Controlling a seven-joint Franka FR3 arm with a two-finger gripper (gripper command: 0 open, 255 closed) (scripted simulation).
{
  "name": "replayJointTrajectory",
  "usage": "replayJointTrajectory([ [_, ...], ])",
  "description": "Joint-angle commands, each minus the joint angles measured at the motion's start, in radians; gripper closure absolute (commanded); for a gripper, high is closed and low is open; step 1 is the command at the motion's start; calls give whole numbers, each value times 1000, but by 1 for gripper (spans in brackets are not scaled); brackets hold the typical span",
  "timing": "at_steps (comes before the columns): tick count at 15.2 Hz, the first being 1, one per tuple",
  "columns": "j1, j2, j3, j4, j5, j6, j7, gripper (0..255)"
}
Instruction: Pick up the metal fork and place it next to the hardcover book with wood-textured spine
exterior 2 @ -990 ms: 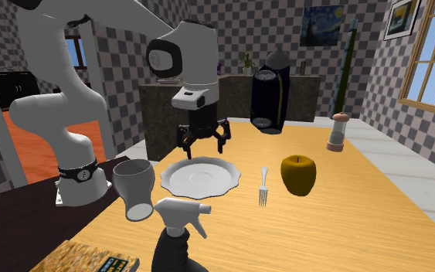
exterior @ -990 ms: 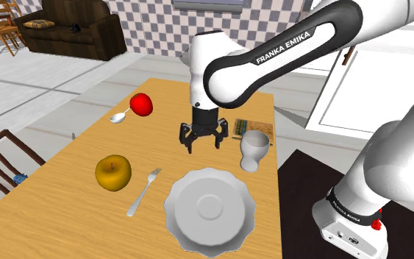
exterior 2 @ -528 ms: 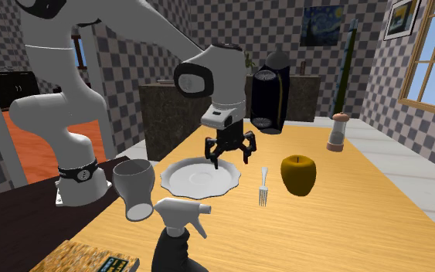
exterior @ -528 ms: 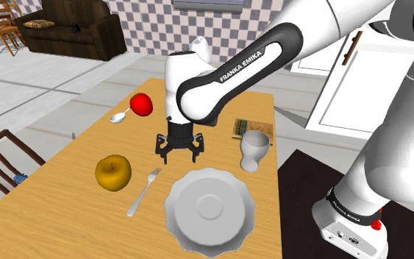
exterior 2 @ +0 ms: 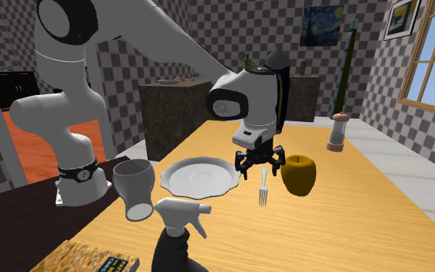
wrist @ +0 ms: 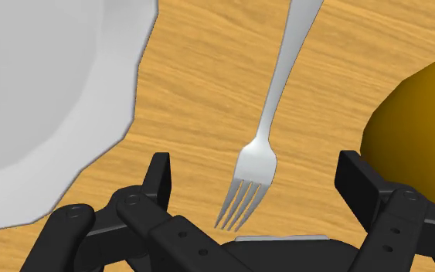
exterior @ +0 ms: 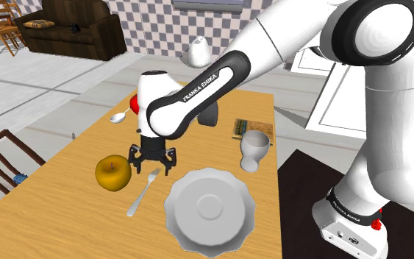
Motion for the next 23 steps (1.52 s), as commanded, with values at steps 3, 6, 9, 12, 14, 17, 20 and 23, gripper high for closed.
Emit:
replayJointTrajectory([
  [3, 22, 60, -12, 28, -12, 37, 24, 0],
  [6, 35, 90, -19, 30, -22, 65, 30, 0],
  [9, 43, 105, -24, 32, -26, 79, 33, 0],
  [12, 44, 105, -25, 32, -24, 79, 32, 0],
  [14, 45, 105, -26, 32, -23, 79, 31, 0],
  [17, 42, 87, -22, 9, -18, 84, 31, 255],
  [20, 42, 75, -18, -4, -14, 86, 34, 255],
  [23, 40, 52, -12, -36, -7, 96, 36, 255],
])
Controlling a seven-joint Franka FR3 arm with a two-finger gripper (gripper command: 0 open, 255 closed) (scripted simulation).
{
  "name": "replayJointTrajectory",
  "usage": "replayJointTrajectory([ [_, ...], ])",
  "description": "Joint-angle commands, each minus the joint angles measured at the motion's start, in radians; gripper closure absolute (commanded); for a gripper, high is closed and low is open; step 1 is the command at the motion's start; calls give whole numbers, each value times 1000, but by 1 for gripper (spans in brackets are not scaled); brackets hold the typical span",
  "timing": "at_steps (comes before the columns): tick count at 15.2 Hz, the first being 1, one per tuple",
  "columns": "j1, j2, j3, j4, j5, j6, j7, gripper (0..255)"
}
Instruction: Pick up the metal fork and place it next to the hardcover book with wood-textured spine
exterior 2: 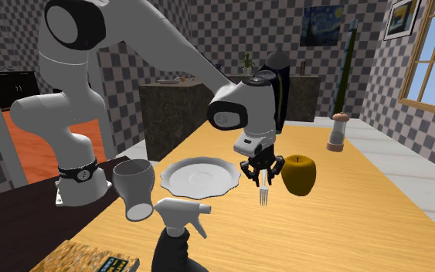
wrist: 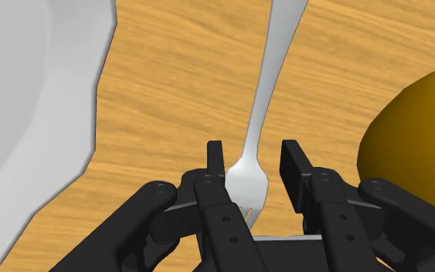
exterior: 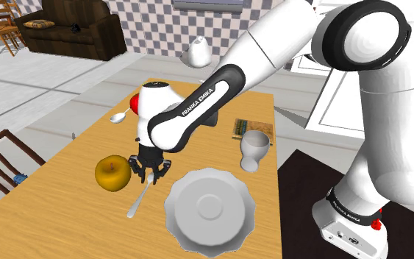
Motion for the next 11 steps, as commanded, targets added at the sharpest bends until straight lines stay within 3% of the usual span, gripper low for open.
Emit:
replayJointTrajectory([
  [1, 5, 9, 4, -12, 1, -31, 1, 255],
  [2, 9, 57, -10, 49, -14, -46, -6, 255],
  [11, -8, -24, 9, 60, 8, -135, -1, 255],
])
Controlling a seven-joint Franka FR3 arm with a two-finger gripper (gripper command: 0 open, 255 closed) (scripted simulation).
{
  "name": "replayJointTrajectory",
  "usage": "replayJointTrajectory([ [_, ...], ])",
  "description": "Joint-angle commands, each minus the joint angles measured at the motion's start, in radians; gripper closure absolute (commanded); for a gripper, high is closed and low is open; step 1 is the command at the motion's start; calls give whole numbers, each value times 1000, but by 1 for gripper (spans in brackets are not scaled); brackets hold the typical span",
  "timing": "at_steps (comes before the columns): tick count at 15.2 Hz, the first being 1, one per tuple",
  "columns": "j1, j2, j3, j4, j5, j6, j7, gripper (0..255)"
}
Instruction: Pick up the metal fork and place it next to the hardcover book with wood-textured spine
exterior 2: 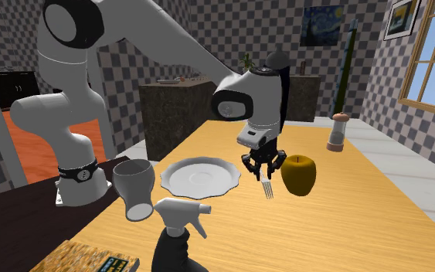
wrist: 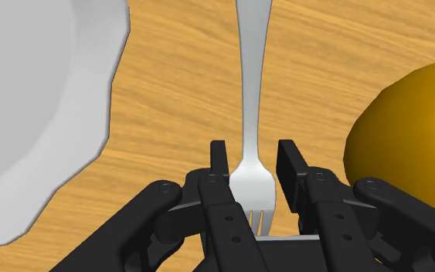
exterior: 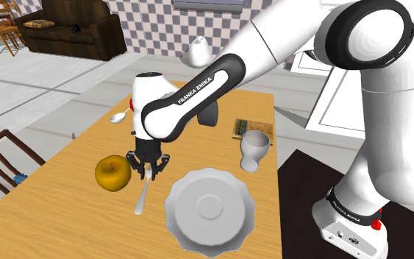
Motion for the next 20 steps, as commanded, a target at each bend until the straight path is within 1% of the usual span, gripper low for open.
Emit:
replayJointTrajectory([
  [1, -3, -17, 4, 1, 5, -18, 2, 255],
  [10, -15, -82, 17, 30, 23, -108, 7, 255],
  [15, -108, -259, 43, -211, 125, -50, -107, 255],
  [20, -177, -434, 46, -417, 244, -30, -247, 255],
])
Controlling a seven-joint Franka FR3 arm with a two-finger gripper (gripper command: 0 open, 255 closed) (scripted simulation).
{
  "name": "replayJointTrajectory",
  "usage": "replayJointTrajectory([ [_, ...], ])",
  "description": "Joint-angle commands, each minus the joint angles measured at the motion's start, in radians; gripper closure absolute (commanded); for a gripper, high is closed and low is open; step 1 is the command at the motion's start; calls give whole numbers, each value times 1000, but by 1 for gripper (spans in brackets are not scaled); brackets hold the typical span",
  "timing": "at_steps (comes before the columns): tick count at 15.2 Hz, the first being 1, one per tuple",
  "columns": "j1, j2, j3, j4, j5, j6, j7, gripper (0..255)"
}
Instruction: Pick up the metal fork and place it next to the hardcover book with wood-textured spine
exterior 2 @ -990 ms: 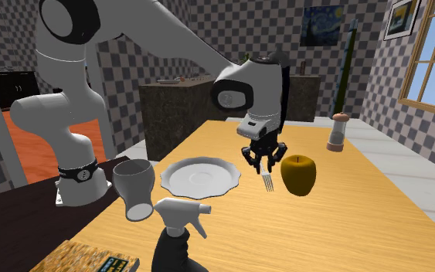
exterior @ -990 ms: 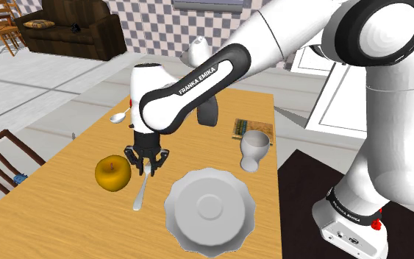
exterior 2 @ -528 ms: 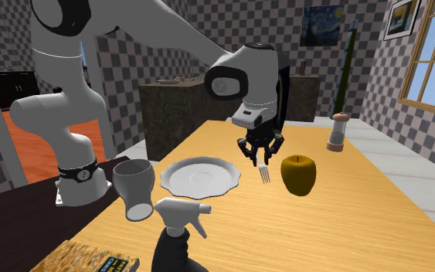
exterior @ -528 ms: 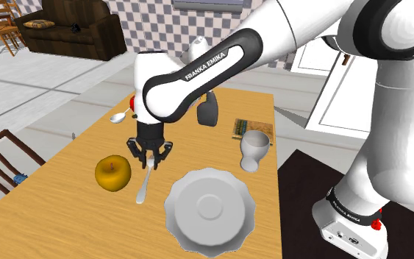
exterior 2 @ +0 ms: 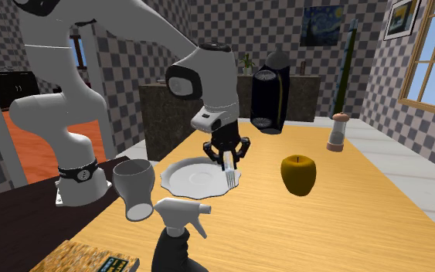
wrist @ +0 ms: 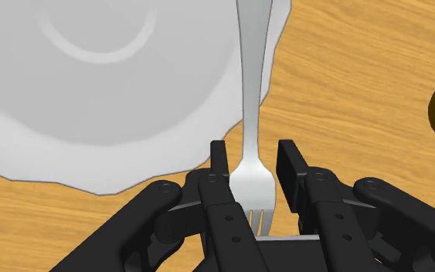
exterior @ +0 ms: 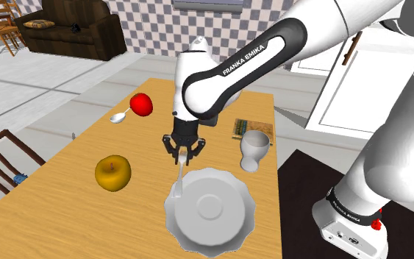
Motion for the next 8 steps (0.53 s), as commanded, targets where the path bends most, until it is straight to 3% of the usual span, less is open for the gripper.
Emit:
replayJointTrajectory([
  [1, -22, -74, -4, -72, 49, -7, -57, 255],
  [8, -58, -310, -71, -310, 176, -41, -255, 255],
])
